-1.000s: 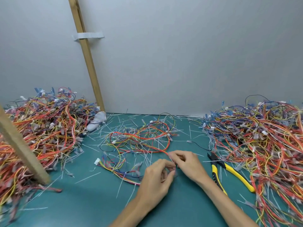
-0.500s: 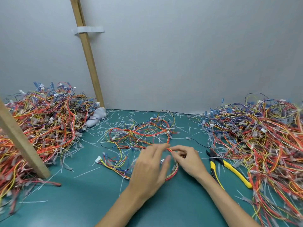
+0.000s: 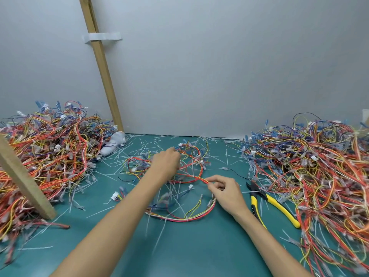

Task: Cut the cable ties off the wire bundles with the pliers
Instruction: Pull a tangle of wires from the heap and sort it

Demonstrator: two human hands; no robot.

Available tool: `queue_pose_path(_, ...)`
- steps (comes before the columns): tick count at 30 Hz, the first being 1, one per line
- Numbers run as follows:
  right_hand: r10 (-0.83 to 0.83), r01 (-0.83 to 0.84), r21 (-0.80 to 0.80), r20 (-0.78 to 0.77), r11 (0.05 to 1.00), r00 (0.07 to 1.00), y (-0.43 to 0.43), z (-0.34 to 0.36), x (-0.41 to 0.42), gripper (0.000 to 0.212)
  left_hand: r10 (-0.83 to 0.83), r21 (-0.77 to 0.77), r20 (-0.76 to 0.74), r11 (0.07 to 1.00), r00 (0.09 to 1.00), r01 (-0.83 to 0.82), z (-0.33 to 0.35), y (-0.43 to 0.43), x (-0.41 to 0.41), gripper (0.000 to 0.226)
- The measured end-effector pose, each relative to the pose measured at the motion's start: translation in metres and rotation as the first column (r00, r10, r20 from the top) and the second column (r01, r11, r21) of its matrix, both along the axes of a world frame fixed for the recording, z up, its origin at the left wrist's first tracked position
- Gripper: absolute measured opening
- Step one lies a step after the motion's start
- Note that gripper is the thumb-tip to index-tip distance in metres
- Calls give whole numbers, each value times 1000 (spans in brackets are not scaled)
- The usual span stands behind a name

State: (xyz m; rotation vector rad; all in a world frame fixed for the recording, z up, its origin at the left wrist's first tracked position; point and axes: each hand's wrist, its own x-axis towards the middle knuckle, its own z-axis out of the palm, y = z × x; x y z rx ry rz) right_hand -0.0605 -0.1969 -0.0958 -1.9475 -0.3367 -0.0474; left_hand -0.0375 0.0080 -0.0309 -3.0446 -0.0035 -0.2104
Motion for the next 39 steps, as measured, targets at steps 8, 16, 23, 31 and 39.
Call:
queue_pose_path(8,-54,54,38,-4,998,999,1,0,2,17,-138,-228,-77,967,987,117,5,38,-2,28)
queue_pose_path(16,-50,46,116,29,992,998,1,-1,3,23,-46,80,-24,996,999,48,-21,50,-11,47)
queue_pose_path(23,-140,151,279,-60,948,988,-4,0,6,25,181,34,230,980,956,-194,-12,97,-10,40)
queue_pose_path(31,-189,205,261,-86,943,978,-6,-1,11,22,201,-174,304,973,931,-153,-23,128,-44,46)
queue_pose_path(39,-169,198,332,-117,922,979,-6,-1,9,25,117,-402,616,897,779,183,-30,38,-75,52)
